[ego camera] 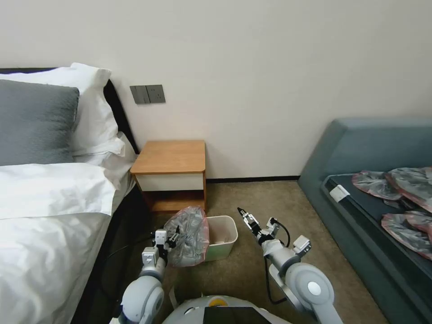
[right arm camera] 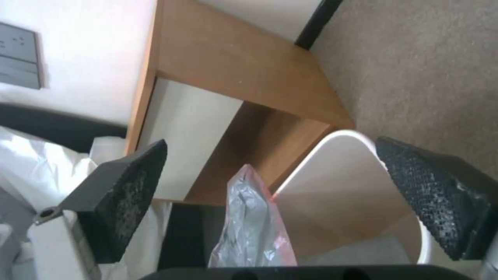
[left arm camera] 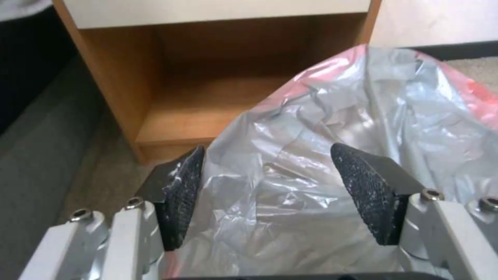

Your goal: Pick up the garbage bag from the table and place it over the trash can.

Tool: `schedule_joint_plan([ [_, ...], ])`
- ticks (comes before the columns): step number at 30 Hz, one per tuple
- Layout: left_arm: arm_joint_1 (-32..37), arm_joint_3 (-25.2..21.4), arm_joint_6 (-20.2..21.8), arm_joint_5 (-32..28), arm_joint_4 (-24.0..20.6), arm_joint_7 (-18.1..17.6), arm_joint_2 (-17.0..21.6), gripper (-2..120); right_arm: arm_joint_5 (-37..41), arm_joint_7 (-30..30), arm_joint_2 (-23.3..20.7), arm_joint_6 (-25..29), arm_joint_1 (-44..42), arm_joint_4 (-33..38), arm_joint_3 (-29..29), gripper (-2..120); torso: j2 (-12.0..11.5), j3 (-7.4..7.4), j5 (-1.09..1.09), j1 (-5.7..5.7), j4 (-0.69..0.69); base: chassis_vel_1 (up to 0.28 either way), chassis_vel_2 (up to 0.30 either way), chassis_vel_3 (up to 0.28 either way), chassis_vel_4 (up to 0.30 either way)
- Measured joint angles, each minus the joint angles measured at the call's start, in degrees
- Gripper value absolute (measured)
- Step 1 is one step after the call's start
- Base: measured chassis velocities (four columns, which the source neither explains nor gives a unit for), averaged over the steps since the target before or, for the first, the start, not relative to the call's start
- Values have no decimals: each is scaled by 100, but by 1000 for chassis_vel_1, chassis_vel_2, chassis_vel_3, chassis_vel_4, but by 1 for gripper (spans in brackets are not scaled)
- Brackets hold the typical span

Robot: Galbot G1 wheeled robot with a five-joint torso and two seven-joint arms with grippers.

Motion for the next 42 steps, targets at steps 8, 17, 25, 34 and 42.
schedule_joint_plan([
  [8, -138, 149, 75, -140, 42, -5, 60, 67, -46, -1, 76, 4, -41, 12, 66, 100, 0, -1, 0, 0, 0, 0, 0, 0, 0],
  [17, -206, 252, 138, -195, 67, -5, 73, 65, -107, -2, 114, 6, -72, 28, 71, 100, 0, -1, 0, 0, 0, 0, 0, 0, 0],
  [25, -292, 374, 390, -417, 84, -78, 45, 64, -165, -7, 137, 7, -100, 29, 31, 100, 0, -1, 0, 0, 1, 0, 0, 0, 0],
  [34, -706, 501, 881, -773, 179, -301, 55, 64, -275, -17, 154, 31, -144, 27, -14, 100, 0, -1, 0, 0, 0, 0, 0, 0, 0],
  [42, -1203, 659, 1379, -1125, 356, -580, 89, 63, -353, -17, 173, 58, -188, 13, -27, 100, 0, 0, 1, 0, 0, 0, 0, 0, 0],
])
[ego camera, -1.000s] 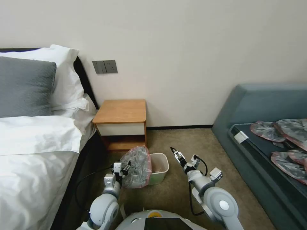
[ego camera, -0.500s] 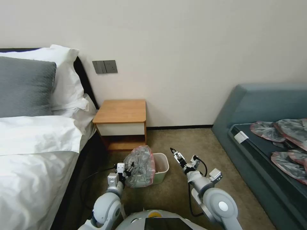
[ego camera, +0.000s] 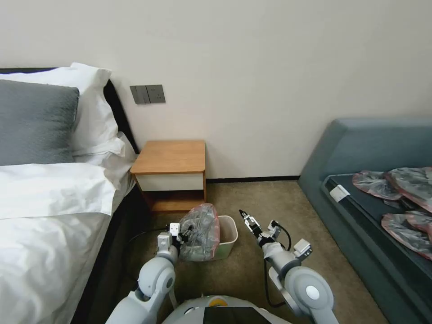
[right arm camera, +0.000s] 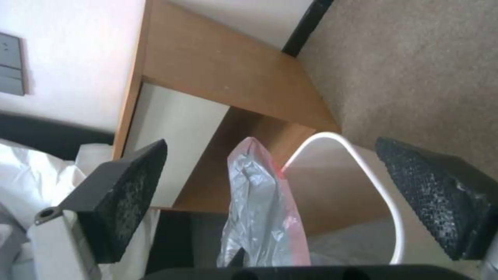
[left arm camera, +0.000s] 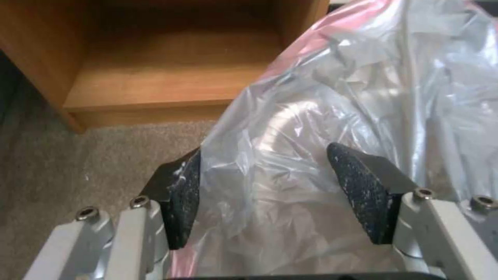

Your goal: Pick up the garbage bag from the table and place it over the trash can.

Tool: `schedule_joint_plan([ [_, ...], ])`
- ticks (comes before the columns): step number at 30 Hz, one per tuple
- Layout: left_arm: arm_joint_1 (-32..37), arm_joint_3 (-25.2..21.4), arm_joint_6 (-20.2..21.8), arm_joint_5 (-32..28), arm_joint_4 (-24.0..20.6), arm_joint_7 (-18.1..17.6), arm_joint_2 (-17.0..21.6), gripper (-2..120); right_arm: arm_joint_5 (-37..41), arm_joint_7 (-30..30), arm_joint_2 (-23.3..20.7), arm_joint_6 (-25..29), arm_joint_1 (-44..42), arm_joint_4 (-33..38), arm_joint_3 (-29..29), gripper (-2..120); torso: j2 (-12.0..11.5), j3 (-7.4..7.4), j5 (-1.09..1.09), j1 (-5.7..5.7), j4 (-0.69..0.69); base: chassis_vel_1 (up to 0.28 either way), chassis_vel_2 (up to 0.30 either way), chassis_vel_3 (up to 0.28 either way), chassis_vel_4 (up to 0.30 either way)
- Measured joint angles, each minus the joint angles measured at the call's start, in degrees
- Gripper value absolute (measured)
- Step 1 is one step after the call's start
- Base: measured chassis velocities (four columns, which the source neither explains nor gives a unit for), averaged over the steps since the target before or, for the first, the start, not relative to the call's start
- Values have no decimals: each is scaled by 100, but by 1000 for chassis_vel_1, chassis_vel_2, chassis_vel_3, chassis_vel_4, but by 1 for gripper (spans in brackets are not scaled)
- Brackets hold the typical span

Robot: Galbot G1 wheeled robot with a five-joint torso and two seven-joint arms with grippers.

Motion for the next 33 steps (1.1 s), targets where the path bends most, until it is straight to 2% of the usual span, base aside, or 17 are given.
schedule_joint_plan([
  [9, -237, 36, 158, -183, 235, -107, 1, 56, -67, -2, 35, 32, -2, -61, -33, 100, 1, 0, 0, 0, 0, 0, 0, 0, 0],
  [33, -291, 43, 326, -643, 430, -377, -80, 55, -144, -20, 40, 87, 24, -150, -102, 100, 0, -1, 2, 0, 1, 0, 0, 0, 0],
])
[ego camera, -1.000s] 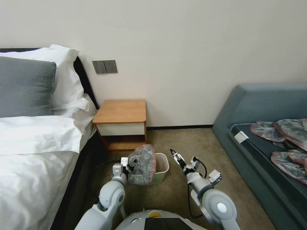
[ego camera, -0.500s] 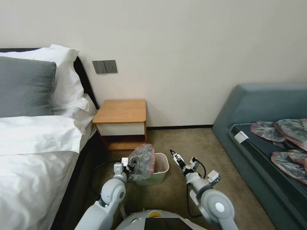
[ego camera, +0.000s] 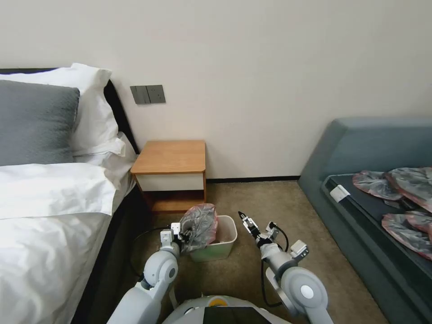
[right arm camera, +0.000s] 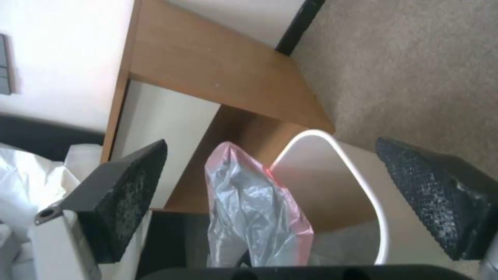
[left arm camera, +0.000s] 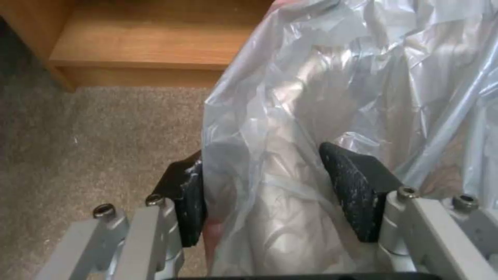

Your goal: Pick up the garbage bag from the table and place it over the trash can.

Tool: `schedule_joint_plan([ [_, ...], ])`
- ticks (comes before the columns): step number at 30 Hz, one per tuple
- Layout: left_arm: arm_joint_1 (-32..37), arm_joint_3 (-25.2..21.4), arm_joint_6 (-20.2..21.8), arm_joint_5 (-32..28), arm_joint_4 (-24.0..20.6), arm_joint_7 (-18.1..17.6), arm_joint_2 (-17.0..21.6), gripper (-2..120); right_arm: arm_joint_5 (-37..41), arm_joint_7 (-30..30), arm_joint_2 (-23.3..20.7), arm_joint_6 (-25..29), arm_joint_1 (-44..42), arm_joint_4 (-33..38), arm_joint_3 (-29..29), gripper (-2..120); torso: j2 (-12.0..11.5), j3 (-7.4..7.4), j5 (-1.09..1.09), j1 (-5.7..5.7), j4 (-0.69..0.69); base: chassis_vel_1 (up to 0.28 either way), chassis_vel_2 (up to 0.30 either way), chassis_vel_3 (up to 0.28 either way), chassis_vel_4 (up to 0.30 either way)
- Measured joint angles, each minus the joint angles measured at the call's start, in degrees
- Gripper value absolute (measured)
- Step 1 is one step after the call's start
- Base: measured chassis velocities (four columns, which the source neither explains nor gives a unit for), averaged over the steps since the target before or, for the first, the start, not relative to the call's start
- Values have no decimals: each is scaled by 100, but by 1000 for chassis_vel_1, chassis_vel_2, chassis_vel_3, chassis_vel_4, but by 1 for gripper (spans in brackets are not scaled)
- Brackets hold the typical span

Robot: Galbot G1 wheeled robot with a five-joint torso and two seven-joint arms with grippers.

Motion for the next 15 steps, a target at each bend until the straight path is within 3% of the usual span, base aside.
schedule_joint_plan([
  [3, -1, -5, 0, -43, 23, -35, -19, 40, -8, -4, -18, 16, 3, -3, -22, 100, 0, 0, 0, 0, 0, 0, 0, 0, 0],
  [10, 53, -9, -7, -52, -11, -40, -48, 19, -8, -9, -51, 21, 11, 16, -20, 100, 0, 0, -2, 0, 0, 0, 0, 0, 0],
  [12, 91, -4, -146, -67, -39, -38, -44, 10, -11, -13, -52, 22, 19, 73, -5, 100, 0, 1, -4, 0, -1, 0, 0, 0, 0],
  [15, 146, 8, -378, -100, -103, -9, -32, 7, -42, -31, -83, 22, 24, 219, 30, 100, 0, 1, -7, 0, -2, 0, 0, 0, 0],
])
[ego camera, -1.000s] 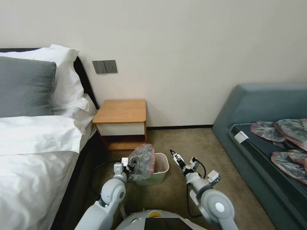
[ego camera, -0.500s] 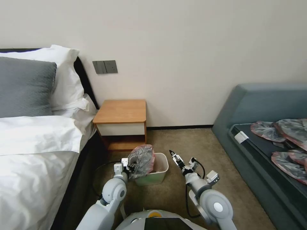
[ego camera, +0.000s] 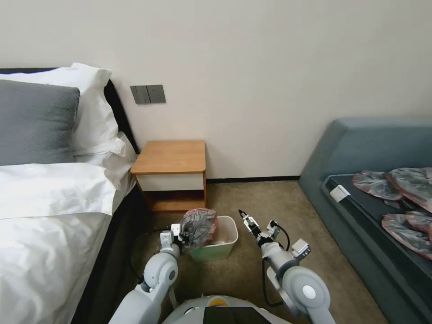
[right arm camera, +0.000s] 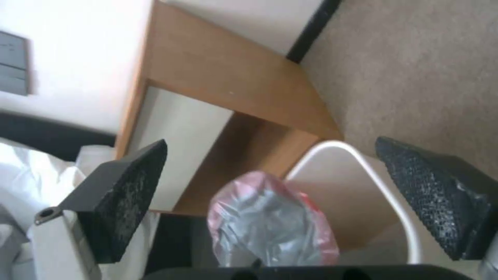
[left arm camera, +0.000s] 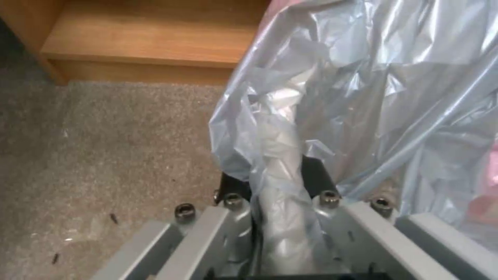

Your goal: Pick up the garbage bag from the table and place it over the trash can.

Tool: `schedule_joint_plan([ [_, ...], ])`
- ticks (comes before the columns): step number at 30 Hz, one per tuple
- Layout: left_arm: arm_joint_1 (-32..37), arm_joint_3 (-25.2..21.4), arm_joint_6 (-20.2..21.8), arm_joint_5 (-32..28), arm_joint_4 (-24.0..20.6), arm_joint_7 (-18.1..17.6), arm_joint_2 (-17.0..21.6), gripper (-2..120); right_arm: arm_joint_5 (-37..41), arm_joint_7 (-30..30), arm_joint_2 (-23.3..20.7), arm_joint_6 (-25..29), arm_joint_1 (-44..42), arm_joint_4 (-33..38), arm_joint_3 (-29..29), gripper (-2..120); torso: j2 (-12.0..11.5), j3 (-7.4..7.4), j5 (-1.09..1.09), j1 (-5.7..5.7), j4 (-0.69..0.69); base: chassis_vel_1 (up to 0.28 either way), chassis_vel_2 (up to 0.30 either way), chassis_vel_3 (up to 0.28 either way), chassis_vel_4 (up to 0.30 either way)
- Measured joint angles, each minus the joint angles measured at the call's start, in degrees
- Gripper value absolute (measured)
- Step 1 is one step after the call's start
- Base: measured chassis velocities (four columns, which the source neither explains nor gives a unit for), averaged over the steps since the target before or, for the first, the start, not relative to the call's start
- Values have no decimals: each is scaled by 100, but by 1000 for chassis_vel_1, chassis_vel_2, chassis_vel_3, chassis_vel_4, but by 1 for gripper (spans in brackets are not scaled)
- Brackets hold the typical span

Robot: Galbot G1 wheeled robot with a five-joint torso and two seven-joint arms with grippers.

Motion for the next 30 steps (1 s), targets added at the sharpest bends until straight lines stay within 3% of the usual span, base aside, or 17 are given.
schedule_joint_plan([
  [9, 219, -82, -1473, 365, -193, 639, -12, 5, -170, -213, -122, -268, 92, 440, -115, 100, 0, 0, 4, 0, 2, 0, 0, 0, 0],
  [14, 364, -176, -2093, 743, -296, 1119, 18, 4, -944, -632, -249, -544, 157, 441, -386, 100, 0, 0, 4, 0, 2, 0, 0, 0, 0],
  [18, 474, -196, -2301, 861, -412, 1265, 19, 4, -1330, -901, -253, -615, 185, 421, -651, 100, -1, 0, 4, 0, 2, 0, 0, 0, 0],
  [30, 664, -264, -2517, 1115, -637, 1454, -4, 4, -1730, -902, -86, -639, 422, 123, -1205, 100, 0, -1, 4, 0, 2, 0, 0, 0, 0],
])
